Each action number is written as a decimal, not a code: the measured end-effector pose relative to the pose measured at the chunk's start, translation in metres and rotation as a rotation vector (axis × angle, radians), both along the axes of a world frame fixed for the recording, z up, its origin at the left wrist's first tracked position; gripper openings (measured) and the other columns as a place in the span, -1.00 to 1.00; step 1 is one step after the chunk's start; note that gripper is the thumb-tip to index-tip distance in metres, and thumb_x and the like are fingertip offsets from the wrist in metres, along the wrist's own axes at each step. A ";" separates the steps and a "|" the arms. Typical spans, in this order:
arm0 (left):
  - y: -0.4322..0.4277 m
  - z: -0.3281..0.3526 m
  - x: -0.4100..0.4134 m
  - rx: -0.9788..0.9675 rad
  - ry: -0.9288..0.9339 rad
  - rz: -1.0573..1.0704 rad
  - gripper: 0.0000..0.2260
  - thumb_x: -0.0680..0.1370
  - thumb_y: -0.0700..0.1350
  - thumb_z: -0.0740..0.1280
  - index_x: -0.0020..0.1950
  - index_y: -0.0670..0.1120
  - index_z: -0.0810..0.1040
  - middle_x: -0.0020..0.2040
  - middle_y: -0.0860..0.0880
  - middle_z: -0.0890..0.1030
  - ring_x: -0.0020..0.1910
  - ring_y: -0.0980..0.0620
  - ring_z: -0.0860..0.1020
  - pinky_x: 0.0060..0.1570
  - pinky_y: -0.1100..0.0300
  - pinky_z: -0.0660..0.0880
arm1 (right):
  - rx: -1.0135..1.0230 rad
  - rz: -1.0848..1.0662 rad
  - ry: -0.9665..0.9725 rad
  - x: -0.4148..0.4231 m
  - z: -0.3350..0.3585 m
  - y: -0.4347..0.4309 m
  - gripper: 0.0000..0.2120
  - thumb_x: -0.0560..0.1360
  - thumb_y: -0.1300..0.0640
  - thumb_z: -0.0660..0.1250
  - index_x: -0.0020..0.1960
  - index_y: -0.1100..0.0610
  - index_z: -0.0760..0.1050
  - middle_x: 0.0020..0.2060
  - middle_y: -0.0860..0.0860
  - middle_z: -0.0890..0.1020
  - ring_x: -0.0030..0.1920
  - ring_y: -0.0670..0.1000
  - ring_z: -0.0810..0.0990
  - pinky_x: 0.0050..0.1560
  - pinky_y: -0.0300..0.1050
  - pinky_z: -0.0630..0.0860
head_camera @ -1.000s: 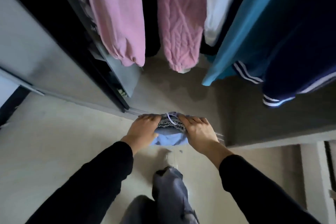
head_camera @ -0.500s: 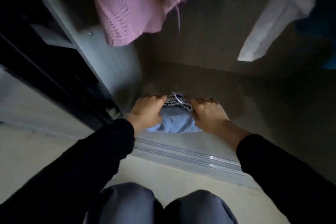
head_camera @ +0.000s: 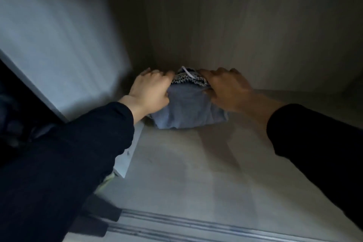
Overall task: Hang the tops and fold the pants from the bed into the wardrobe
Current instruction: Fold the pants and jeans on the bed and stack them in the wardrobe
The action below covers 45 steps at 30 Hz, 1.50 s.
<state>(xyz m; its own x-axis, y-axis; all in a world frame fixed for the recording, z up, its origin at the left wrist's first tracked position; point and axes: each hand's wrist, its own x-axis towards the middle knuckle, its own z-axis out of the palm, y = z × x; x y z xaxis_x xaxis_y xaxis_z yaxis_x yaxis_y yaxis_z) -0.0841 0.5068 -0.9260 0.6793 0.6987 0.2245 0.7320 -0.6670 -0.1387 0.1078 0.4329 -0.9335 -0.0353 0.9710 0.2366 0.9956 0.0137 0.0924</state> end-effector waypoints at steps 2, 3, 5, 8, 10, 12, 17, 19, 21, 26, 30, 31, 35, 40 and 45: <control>0.018 -0.006 0.007 0.079 -0.060 0.034 -0.45 0.39 -0.27 0.33 0.39 -0.19 0.37 0.15 -0.24 0.56 0.20 -0.23 0.46 0.35 -0.02 0.24 | 0.145 0.001 -0.103 0.006 -0.004 0.020 -0.44 0.45 0.20 0.32 0.43 0.13 0.33 0.16 0.12 0.60 0.13 0.18 0.54 0.07 0.06 0.40; 0.024 -0.015 0.010 0.119 -0.094 0.040 -0.40 0.33 -0.30 0.38 0.38 -0.21 0.38 0.13 -0.25 0.57 0.18 -0.25 0.47 0.36 -0.06 0.24 | 0.200 -0.008 -0.098 0.008 -0.013 0.028 -0.39 0.36 0.25 0.37 0.41 0.17 0.37 0.13 0.14 0.62 0.08 0.19 0.58 0.03 0.07 0.45; 0.032 -0.047 0.014 0.177 -0.146 0.026 -0.33 0.18 -0.35 0.45 0.30 -0.25 0.46 0.03 -0.27 0.58 0.05 -0.29 0.53 0.28 -0.18 0.36 | 0.272 -0.024 -0.045 0.008 -0.045 0.035 -0.40 0.32 0.27 0.31 0.37 0.22 0.44 0.10 0.15 0.64 0.05 0.20 0.62 -0.02 0.11 0.52; 0.026 -0.120 0.010 0.161 -0.040 0.004 -0.51 0.29 -0.26 0.31 0.23 -0.18 0.56 -0.09 -0.22 0.60 -0.09 -0.25 0.55 0.13 -0.27 0.48 | 0.071 -0.031 0.020 -0.007 -0.114 0.025 -0.47 0.42 0.21 -0.01 0.29 0.32 0.50 0.14 0.23 0.62 0.12 0.24 0.62 0.00 0.19 0.56; 0.018 -0.161 0.004 0.106 0.045 -0.033 -0.49 0.37 -0.15 0.17 0.31 -0.10 0.53 0.00 -0.20 0.59 0.03 -0.22 0.46 0.10 -0.27 0.49 | -0.195 -0.141 0.085 -0.016 -0.154 0.013 -0.43 0.53 0.19 -0.16 0.49 0.30 0.20 0.46 0.21 0.31 0.40 0.28 0.36 0.25 0.20 0.41; 0.020 -0.178 0.002 0.066 0.054 -0.043 -0.41 0.34 -0.09 0.32 0.40 -0.03 0.44 0.10 -0.21 0.54 0.12 -0.22 0.39 0.13 -0.27 0.46 | -0.347 -0.223 0.161 -0.012 -0.171 0.006 -0.47 0.64 0.18 -0.06 0.57 0.16 -0.11 0.57 0.06 -0.02 0.49 0.25 0.13 0.33 0.12 0.33; 0.043 -0.161 0.008 0.171 0.025 -0.020 -0.47 0.37 -0.16 0.09 0.30 0.05 0.56 -0.09 -0.20 0.55 -0.11 -0.22 0.45 -0.13 -0.14 0.57 | -0.333 -0.154 0.238 -0.002 -0.160 0.035 -0.40 0.61 0.31 0.03 0.58 0.09 -0.11 0.57 0.00 -0.05 0.49 0.22 0.15 0.36 0.10 0.35; 0.043 -0.156 0.012 0.096 0.046 0.002 -0.47 0.36 -0.18 0.06 0.23 0.02 0.61 -0.14 -0.20 0.56 -0.20 -0.23 0.53 -0.26 -0.07 0.58 | -0.358 -0.152 0.309 0.001 -0.161 0.041 -0.38 0.61 0.28 0.07 0.58 0.05 -0.09 0.57 -0.04 -0.04 0.50 0.19 0.13 0.37 0.10 0.34; 0.038 -0.156 0.012 0.065 0.032 0.001 -0.51 0.37 -0.19 0.11 0.22 -0.02 0.62 -0.14 -0.19 0.57 -0.21 -0.22 0.56 -0.34 -0.02 0.56 | -0.340 -0.135 0.332 0.006 -0.163 0.034 -0.39 0.61 0.21 0.12 0.58 0.02 -0.05 0.57 -0.06 0.00 0.49 0.16 0.16 0.33 0.10 0.39; 0.016 -0.143 0.004 -0.229 0.139 0.103 -0.30 0.43 -0.11 0.36 0.54 0.05 0.18 0.32 -0.10 0.41 0.28 -0.14 0.38 0.21 -0.10 0.41 | -0.331 -0.154 0.392 0.003 -0.156 0.003 -0.38 0.61 -0.05 0.13 0.58 -0.03 -0.06 0.57 -0.10 -0.06 0.55 0.07 0.02 0.38 0.20 0.28; -0.013 -0.118 0.015 -0.305 0.061 0.140 -0.36 0.54 0.00 0.23 0.57 0.03 0.04 0.49 -0.08 0.25 0.45 -0.13 0.20 0.39 -0.09 0.23 | -0.288 -0.223 0.431 -0.003 -0.118 -0.027 -0.35 0.58 -0.01 0.16 0.57 0.07 -0.03 0.56 -0.02 0.05 0.53 0.06 0.09 0.42 0.13 0.23; -0.024 -0.110 0.018 -0.289 0.010 0.132 -0.39 0.55 0.00 0.21 0.57 0.01 0.07 0.48 -0.09 0.26 0.45 -0.14 0.20 0.38 -0.08 0.24 | -0.283 -0.246 0.442 -0.004 -0.105 -0.038 -0.35 0.57 0.00 0.17 0.57 0.10 -0.01 0.55 0.00 0.08 0.52 0.06 0.10 0.43 0.11 0.22; -0.084 -0.057 0.033 -0.321 -0.097 0.075 -0.48 0.56 -0.04 0.22 0.53 -0.02 0.22 0.48 -0.10 0.30 0.43 -0.15 0.26 0.33 -0.04 0.30 | -0.364 -0.322 0.466 -0.007 -0.045 -0.102 -0.34 0.59 0.00 0.18 0.57 0.13 -0.04 0.55 0.03 0.07 0.53 0.09 0.06 0.45 0.10 0.15; -0.169 0.055 0.049 -0.517 0.111 -0.057 -0.46 0.61 0.01 0.13 0.58 0.03 0.05 0.57 -0.06 0.12 0.53 -0.08 0.11 0.45 -0.02 0.14 | -0.521 -0.381 0.389 -0.013 0.060 -0.203 -0.35 0.60 -0.08 0.16 0.57 0.11 -0.02 0.54 0.06 0.10 0.50 0.14 0.11 0.42 0.15 0.18; -0.260 0.195 0.067 -0.627 0.266 -0.181 -0.52 0.63 0.02 0.12 0.54 -0.01 0.15 0.56 -0.07 0.14 0.54 -0.06 0.08 0.46 0.00 0.11 | -0.550 -0.502 0.436 -0.018 0.202 -0.304 -0.44 0.58 -0.09 0.19 0.49 0.13 0.18 0.44 0.08 0.27 0.41 0.16 0.27 0.29 0.13 0.30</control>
<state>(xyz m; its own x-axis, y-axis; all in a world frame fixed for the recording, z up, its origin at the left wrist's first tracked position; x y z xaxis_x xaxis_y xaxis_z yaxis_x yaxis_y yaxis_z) -0.0171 0.2468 -0.7307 0.7729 0.5130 -0.3733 0.5967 -0.7877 0.1530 0.0895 0.1291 -0.7316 0.4129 0.8281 -0.3791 0.8411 -0.5063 -0.1900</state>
